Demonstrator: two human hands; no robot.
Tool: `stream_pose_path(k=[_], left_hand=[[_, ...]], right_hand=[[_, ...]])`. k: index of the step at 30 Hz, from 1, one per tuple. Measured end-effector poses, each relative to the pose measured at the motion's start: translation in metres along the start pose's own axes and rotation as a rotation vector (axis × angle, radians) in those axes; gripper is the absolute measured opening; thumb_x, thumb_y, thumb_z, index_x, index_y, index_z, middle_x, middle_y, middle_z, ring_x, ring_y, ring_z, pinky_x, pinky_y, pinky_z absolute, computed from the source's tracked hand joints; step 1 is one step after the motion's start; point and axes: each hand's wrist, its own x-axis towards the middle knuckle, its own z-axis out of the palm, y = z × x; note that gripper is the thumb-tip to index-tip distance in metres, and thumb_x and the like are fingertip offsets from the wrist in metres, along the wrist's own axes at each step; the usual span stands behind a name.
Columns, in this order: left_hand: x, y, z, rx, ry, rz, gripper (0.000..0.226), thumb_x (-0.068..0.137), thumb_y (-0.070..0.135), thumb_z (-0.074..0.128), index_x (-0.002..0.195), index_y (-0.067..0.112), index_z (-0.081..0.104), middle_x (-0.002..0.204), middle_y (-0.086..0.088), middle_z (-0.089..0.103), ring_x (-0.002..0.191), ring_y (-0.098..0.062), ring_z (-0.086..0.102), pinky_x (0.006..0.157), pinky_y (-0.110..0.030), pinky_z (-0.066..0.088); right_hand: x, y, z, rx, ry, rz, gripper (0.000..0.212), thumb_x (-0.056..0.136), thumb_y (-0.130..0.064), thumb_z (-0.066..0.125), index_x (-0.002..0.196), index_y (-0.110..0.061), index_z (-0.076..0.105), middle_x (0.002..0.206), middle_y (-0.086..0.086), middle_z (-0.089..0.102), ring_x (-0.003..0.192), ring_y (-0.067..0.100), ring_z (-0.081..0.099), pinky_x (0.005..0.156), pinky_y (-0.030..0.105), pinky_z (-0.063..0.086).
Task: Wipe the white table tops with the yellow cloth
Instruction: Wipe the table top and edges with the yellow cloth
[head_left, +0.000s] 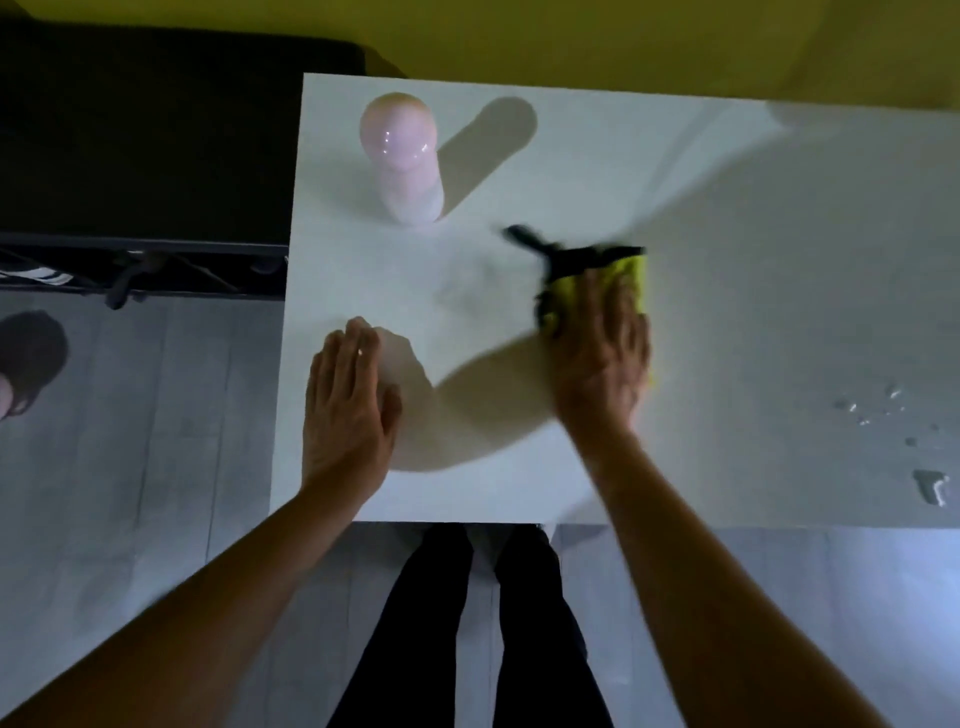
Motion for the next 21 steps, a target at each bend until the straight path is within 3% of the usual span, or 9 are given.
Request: stream_pose_path(k=[4,7,11,14,18,21], left_hand=[[0.000,0.002,0.009,0.027,0.036,-0.009,0.061,0.110,0.022,0.045,0.164,0.003,0.023,0.173,-0.016,0.017,0.161,-0.037,0.012,0.132,-0.047,0.011],[-0.002,0.004,0.011,0.024,0.058,-0.017,0.063,0.109,0.016,0.048,0.165,0.003,0.022,0.174,-0.017,0.015,0.161,-0.037,0.010,0.132,-0.047,0.008],[-0.001,0.005,0.013,0.025,0.064,-0.021,0.060,0.108,0.022,0.036,0.164,0.004,0.025,0.172,-0.018,0.019,0.160,-0.040,0.015,0.131,-0.051,0.011],[0.000,0.007,0.012,0.040,0.043,-0.036,0.061,0.107,0.017,0.041,0.163,0.002,0.025,0.171,-0.021,0.020,0.159,-0.041,0.016,0.131,-0.053,0.013],[-0.008,0.019,0.016,0.074,0.063,-0.056,0.067,0.103,0.018,0.046,0.163,-0.002,0.024,0.170,-0.024,0.022,0.158,-0.042,0.018,0.130,-0.054,0.016],[-0.027,0.040,0.032,0.079,0.091,0.009,0.062,0.104,0.008,0.047,0.161,-0.003,0.026,0.169,-0.024,0.025,0.157,-0.042,0.023,0.129,-0.055,0.020]], right_hand=[[0.020,0.061,-0.031,-0.073,-0.029,0.206,0.060,0.103,-0.055,0.031,0.157,-0.029,0.030,0.162,0.010,0.030,0.151,0.026,0.026,0.122,0.043,0.022],[0.012,0.046,-0.027,-0.071,0.023,0.260,0.058,0.104,-0.053,0.036,0.156,-0.027,0.033,0.161,0.011,0.032,0.150,0.028,0.028,0.121,0.043,0.023],[-0.057,-0.038,-0.004,0.050,-0.047,0.004,0.057,0.103,-0.046,0.049,0.155,-0.026,0.037,0.162,0.012,0.029,0.153,0.029,0.021,0.122,0.048,0.021],[-0.107,-0.091,0.002,0.124,-0.136,-0.226,0.059,0.099,-0.041,0.059,0.152,-0.023,0.043,0.161,0.010,0.032,0.152,0.027,0.023,0.122,0.049,0.021],[-0.110,-0.074,0.002,0.173,-0.107,-0.351,0.057,0.098,-0.036,0.064,0.150,-0.020,0.047,0.158,0.011,0.038,0.149,0.028,0.031,0.120,0.048,0.027],[-0.101,-0.031,-0.014,0.165,-0.069,-0.310,0.054,0.100,-0.044,0.059,0.148,-0.021,0.050,0.156,0.011,0.042,0.147,0.028,0.035,0.121,0.046,0.026]])
